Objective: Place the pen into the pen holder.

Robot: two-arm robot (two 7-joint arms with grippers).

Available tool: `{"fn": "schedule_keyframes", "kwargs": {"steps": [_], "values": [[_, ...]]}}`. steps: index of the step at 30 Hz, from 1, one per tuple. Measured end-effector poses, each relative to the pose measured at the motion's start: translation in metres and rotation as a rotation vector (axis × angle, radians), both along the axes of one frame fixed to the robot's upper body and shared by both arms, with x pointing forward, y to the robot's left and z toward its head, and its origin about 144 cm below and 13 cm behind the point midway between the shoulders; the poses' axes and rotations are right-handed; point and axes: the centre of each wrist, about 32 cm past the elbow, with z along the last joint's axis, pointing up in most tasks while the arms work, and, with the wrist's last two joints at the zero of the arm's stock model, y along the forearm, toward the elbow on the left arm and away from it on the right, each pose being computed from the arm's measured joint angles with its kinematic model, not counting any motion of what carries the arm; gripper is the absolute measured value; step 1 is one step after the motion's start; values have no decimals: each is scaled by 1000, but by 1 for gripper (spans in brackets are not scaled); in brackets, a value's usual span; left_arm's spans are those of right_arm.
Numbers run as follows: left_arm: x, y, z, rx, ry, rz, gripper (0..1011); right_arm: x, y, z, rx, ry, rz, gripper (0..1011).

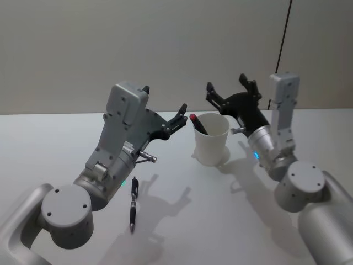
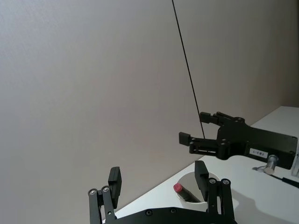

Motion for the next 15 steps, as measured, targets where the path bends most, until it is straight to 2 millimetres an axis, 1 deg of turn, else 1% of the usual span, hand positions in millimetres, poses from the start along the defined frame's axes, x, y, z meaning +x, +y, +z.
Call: {"fn": "schedule_keyframes", "kwargs": {"steps": [4,9,10,15], "values": [[0,0,0,0,0,0,1003,-4,-7,6,-9,17,-6,1002],[0,0,0,0,0,0,1003,-13,-23,17,-35,36,-26,1002],[0,0,0,0,0,0,1003,-13,-23,17,-35,36,-26,1002],[0,0,0,0,0,0,1003,-21,-37,24,-64,53,-45,1001]]}}
